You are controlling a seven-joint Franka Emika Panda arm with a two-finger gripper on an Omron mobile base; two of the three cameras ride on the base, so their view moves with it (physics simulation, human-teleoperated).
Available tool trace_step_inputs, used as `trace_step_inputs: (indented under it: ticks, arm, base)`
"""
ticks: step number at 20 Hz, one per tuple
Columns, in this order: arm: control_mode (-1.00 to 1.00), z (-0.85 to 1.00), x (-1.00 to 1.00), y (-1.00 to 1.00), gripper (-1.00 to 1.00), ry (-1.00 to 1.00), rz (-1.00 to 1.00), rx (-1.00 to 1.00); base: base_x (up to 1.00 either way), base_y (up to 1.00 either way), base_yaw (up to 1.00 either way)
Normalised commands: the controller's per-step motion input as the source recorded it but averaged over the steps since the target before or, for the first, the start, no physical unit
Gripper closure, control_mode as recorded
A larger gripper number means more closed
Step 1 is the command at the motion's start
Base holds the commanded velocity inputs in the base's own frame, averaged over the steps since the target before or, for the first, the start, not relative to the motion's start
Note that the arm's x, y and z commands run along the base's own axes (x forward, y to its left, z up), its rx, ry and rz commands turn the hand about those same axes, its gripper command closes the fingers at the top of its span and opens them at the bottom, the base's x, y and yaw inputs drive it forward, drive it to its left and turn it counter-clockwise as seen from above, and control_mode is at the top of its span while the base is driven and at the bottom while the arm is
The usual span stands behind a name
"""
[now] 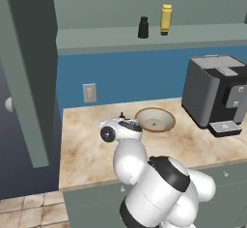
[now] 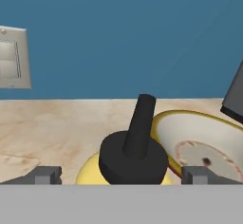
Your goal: There are various items on the counter. Only move the condiments/shakers into the cabinet.
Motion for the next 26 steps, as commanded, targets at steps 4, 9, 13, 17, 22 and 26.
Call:
trace_step_inputs:
  ticks: [4, 9, 13, 17, 22, 26]
  arm:
    - [-1.00, -0.22, 0.18, 0.00, -1.00, 0.03, 0.00, -0.02]
    - [-1.00, -0.19, 0.16, 0.00, -1.00, 0.05, 0.00, -0.01]
    - [-1.00, 0.00, 0.04, 0.00, 1.00, 0.00, 0.00, 0.00]
    - [-1.00, 0.00, 0.00, 0.00, 1.00, 0.00, 0.00, 0.00]
    - [-1.00, 0.31, -0.05, 0.00, 1.00, -0.03, 0.00, 0.00]
    - [-1.00, 1.00, -0.21, -0.03, 1.00, -0.01, 0.09, 0.00]
  base:
    - [0.00, 0.00, 0.00]
    - [0.00, 0.00, 0.00]
    - [0.00, 0.00, 0.00]
    - [0.00, 0.00, 0.00]
    - [0.00, 0.00, 0.00]
    - [0.00, 0.00, 0.00]
